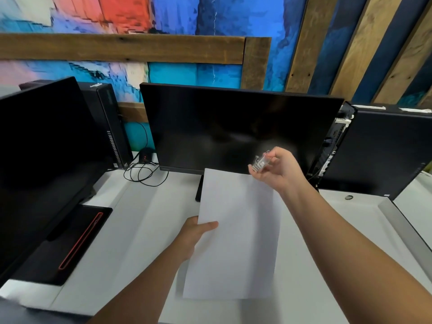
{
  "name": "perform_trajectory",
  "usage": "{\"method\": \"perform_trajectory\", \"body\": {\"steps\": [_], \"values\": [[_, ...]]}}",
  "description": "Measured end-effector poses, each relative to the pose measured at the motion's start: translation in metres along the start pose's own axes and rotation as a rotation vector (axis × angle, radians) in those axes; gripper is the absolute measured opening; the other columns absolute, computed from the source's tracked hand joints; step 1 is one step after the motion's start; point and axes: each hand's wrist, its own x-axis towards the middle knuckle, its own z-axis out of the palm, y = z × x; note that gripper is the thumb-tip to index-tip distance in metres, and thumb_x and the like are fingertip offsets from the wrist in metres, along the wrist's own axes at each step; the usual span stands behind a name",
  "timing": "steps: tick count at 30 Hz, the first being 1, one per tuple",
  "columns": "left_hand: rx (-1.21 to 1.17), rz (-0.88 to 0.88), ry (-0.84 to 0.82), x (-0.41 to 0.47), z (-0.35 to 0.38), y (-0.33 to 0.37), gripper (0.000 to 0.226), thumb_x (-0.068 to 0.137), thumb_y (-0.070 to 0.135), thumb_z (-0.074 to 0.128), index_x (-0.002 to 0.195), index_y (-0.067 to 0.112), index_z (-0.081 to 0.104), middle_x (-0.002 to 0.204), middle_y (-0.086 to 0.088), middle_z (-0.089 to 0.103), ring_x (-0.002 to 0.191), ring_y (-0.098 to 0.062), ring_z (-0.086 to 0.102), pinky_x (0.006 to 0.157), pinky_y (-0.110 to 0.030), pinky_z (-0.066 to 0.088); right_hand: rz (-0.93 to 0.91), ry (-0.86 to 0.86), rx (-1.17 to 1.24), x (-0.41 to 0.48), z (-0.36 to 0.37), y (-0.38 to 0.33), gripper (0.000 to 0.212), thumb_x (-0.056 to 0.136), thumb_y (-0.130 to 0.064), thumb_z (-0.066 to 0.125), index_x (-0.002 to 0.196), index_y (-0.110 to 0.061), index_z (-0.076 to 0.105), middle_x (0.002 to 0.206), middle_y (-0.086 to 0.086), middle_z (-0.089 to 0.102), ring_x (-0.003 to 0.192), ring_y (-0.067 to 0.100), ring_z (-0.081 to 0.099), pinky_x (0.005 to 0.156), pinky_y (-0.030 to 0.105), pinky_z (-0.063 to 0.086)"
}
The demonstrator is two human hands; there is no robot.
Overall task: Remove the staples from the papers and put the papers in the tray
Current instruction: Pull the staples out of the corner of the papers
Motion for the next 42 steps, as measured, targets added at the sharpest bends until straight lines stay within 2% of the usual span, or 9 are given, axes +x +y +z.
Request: {"method": "perform_trajectory", "body": {"steps": [3,7,12,21,24,29,33,39,42], "values": [[-0.024,-0.011,-0.001,0.001,-0.003,0.001,0.019,0.081,0.004,0.071,0.099,0.01,0.072,0.098,-0.007,0.075,0.094,-0.025,0.069,0.081,-0.034,0.054,0.0,0.049,-0.353,-0.001,0.018,0.014,0.006,0.078,-0.012,0.06,0.082,-0.008,0.057,0.085,0.009,0.053,0.073,0.019,0.052,0.066,0.03,0.049],[-0.036,-0.025,-0.015,0.003,-0.005,0.003,0.025,0.08,0.003,0.07,0.105,0.005,0.071,0.102,-0.01,0.074,0.095,-0.026,0.069,0.081,-0.033,0.054,-0.191,-0.008,-0.931,-0.004,0.038,0.038,0.023,0.086,-0.013,0.061,0.108,-0.015,0.067,0.089,0.005,0.06,0.077,0.016,0.055,0.061,0.026,0.048],[-0.031,-0.02,-0.053,0.003,-0.002,0.009,0.023,0.082,0.004,0.07,0.104,0.007,0.071,0.099,-0.008,0.075,0.092,-0.022,0.071,0.075,-0.029,0.055,-0.248,-0.076,-1.217,0.007,0.048,0.06,0.03,0.089,-0.013,0.056,0.117,-0.018,0.065,0.102,0.001,0.054,0.09,0.02,0.052,0.061,0.023,0.047],[-0.02,-0.003,-0.02,0.003,-0.004,0.009,0.021,0.083,0.012,0.071,0.104,0.01,0.071,0.1,-0.006,0.075,0.092,-0.019,0.071,0.072,-0.026,0.055,-0.271,-0.078,-1.283,0.018,0.052,0.072,0.028,0.09,-0.011,0.054,0.115,-0.014,0.067,0.096,0.003,0.055,0.085,0.023,0.052,0.055,0.021,0.044],[-0.011,0.011,-0.01,0.003,-0.004,0.008,0.019,0.084,0.012,0.07,0.103,0.01,0.071,0.096,-0.003,0.075,0.089,-0.017,0.071,0.07,-0.025,0.055,-0.278,-0.041,-1.261,0.021,0.052,0.072,0.024,0.091,-0.022,0.057,0.111,-0.013,0.067,0.09,0.003,0.056,0.081,0.025,0.056,0.065,0.025,0.052],[0.003,0.009,0.003,0.002,-0.004,0.008,0.019,0.084,0.012,0.07,0.103,0.009,0.071,0.095,-0.005,0.075,0.085,-0.018,0.071,0.069,-0.024,0.056,-0.336,0.082,-1.012,0.029,0.058,0.062,0.056,0.091,-0.049,0.05,0.11,0.003,0.059,0.102,0.02,0.061,0.075,0.016,0.055,0.065,0.022,0.043],[0.0,-0.011,-0.018,0.001,-0.006,0.006,0.018,0.084,0.013,0.07,0.101,0.008,0.072,0.101,-0.011,0.074,0.089,-0.024,0.071,0.079,-0.031,0.056,-0.372,0.095,-0.896,0.035,0.068,0.059,0.059,0.09,-0.05,0.052,0.113,0.004,0.058,0.118,0.022,0.058,0.103,0.034,0.056,0.085,0.036,0.046],[0.016,-0.022,-0.031,0.003,-0.009,0.008,0.022,0.084,0.015,0.07,0.105,0.007,0.071,0.103,-0.011,0.074,0.097,-0.027,0.07,0.083,-0.033,0.055,-0.368,0.114,-0.893,0.045,0.074,0.066,0.037,0.091,-0.042,0.055,0.079,-0.007,0.062,0.081,0.006,0.057,0.071,0.014,0.05,0.062,0.024,0.04],[0.023,-0.024,-0.029,0.003,-0.012,0.009,0.022,0.084,0.016,0.071,0.105,0.008,0.071,0.103,-0.01,0.074,0.097,-0.026,0.07,0.08,-0.032,0.055,-0.413,0.103,-0.904,0.047,0.078,0.068,0.041,0.094,-0.038,0.05,0.094,0.001,0.063,0.084,0.008,0.055,0.071,0.014,0.048,0.059,0.023,0.04]]}}
